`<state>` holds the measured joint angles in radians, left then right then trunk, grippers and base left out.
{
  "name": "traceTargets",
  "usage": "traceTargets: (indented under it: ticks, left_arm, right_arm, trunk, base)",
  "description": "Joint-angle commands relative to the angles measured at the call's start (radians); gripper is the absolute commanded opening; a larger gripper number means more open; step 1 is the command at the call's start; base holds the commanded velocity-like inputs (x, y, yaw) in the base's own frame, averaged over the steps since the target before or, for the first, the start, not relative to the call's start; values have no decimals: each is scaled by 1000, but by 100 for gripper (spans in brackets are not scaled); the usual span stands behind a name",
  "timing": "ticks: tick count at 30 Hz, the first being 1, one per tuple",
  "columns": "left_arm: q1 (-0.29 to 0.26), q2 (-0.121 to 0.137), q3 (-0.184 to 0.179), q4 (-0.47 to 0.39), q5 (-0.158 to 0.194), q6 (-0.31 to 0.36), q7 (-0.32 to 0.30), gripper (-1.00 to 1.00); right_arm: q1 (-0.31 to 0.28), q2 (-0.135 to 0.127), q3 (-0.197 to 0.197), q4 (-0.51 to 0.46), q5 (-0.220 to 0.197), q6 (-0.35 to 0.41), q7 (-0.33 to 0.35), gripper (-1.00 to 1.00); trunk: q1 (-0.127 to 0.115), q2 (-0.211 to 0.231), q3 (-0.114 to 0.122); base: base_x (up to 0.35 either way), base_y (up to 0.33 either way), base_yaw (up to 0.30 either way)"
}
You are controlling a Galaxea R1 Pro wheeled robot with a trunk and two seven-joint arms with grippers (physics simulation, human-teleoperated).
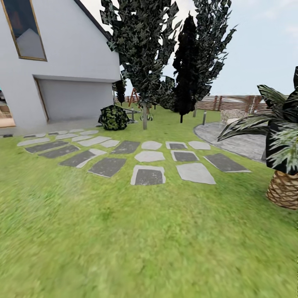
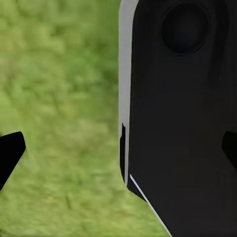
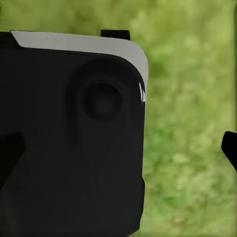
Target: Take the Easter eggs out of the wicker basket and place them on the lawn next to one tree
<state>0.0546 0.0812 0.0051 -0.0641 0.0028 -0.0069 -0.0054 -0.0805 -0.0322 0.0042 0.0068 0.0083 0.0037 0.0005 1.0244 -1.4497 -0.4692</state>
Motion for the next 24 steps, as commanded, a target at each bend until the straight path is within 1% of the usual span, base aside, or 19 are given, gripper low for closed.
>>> traceTargets:
  ticks: [1, 6, 8, 24]
  left_arm:
    - [1, 0, 1, -2, 0, -1, -1, 100]
    - [1, 0, 1, -2, 0, -1, 0, 100]
    - [1, 0, 1, -2, 0, -1, -1, 100]
    - [1, 0, 1, -2, 0, -1, 1, 100]
  right_arm:
    - [-1, 0, 0, 1, 1, 0, 0, 100]
    - [-1, 0, 0, 1, 1, 0, 0, 100]
    - [-1, 0, 0, 1, 1, 1, 0, 100]
    - [-1, 0, 0, 1, 1, 1, -1, 100]
  trunk:
    - [1, 0, -1]
    - [1, 0, -1]
    - [1, 0, -1]
    - [1, 0, -1]
  base:
    - [335, 0, -201]
    - [335, 0, -251]
    - [335, 0, -94]
    - [335, 0, -6]
